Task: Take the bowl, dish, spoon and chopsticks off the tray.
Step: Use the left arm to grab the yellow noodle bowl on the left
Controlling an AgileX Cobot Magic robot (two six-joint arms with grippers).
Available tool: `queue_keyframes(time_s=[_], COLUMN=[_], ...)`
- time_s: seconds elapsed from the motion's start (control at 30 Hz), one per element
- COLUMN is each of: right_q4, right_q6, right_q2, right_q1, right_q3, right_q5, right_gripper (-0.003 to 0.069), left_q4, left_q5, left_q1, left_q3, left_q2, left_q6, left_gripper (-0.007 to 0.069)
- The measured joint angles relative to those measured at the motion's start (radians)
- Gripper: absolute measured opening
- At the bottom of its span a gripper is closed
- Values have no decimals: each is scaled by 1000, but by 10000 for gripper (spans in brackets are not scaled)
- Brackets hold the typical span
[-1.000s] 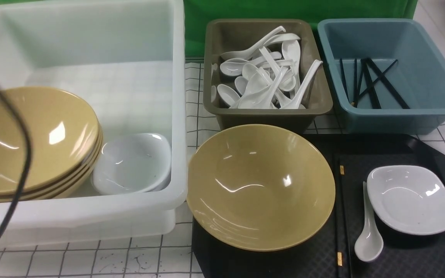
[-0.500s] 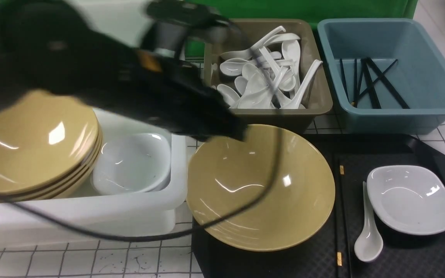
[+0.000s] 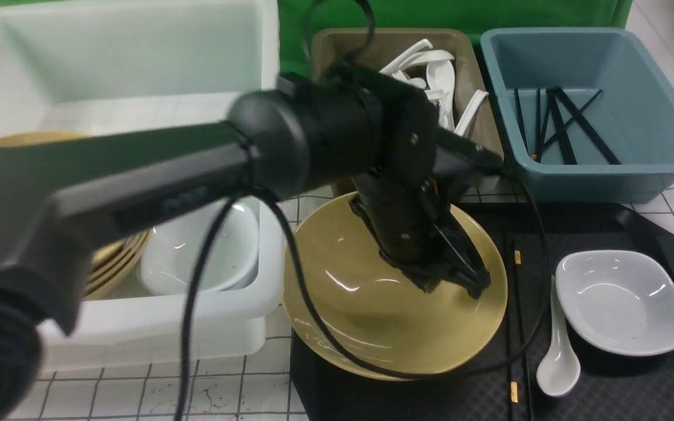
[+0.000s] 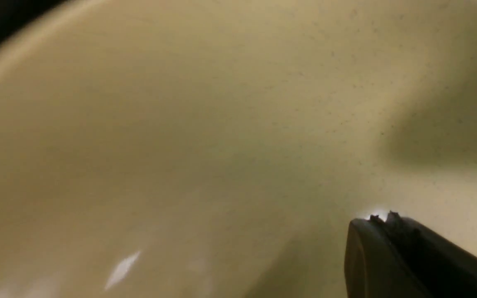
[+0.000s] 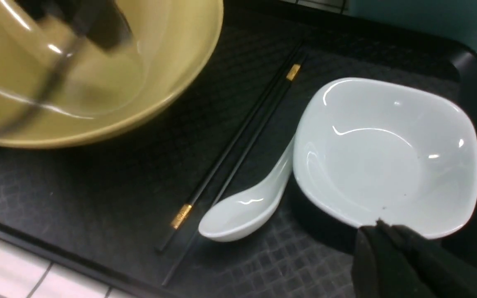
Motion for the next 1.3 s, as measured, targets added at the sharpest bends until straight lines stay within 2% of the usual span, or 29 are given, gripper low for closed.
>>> queue_keyframes(time_s=[0.2,0.4,0.5,0.63,0.7,0.73,0.77,0.83,0.9,0.93,1.0,1.03,1.17,1.27,1.3], right_q4=[1,1,1,1,1,1,1,1,1,1,1,1,1,1,1], right_q6=[0,0,0,0,0,0,0,0,0,0,0,0,1,1,1], right_q2=[1,1,1,1,1,1,1,1,1,1,1,1,1,1,1], right_q1=[0,0,0,0,0,0,0,0,0,0,0,0,0,0,0], right_q3=[0,0,0,0,0,0,0,0,0,1,1,1,1,1,1], right_q5=[-4,-9,-9,-8,-7,-7,-7,-9,-12,-14,-15,-15,-16,-16,-16], right_gripper=[38,38,40,42,43,43,44,44,46,46,47,46,46,46,46], left_q4=[-148,-416,-422,-268,-116,-32,58,163,209,246,258,270,252,231,225], left_q5=[-17,-35,-17,68,123,147,169,194,206,214,217,220,219,217,217], left_q1=[-28,-65,-62,-25,7,21,35,46,52,57,59,61,61,61,61], left_q3=[0,-10,-35,-132,-200,-230,-255,-262,-260,-255,-252,-250,-248,-248,-248], left_q2=[51,53,48,11,-22,-44,-60,-68,-64,-48,-33,2,91,132,152], left_q6=[75,262,285,220,162,141,119,83,53,13,-8,-32,-46,-35,-17], left_gripper=[-11,-7,-5,24,81,127,204,305,372,453,496,554,594,574,545])
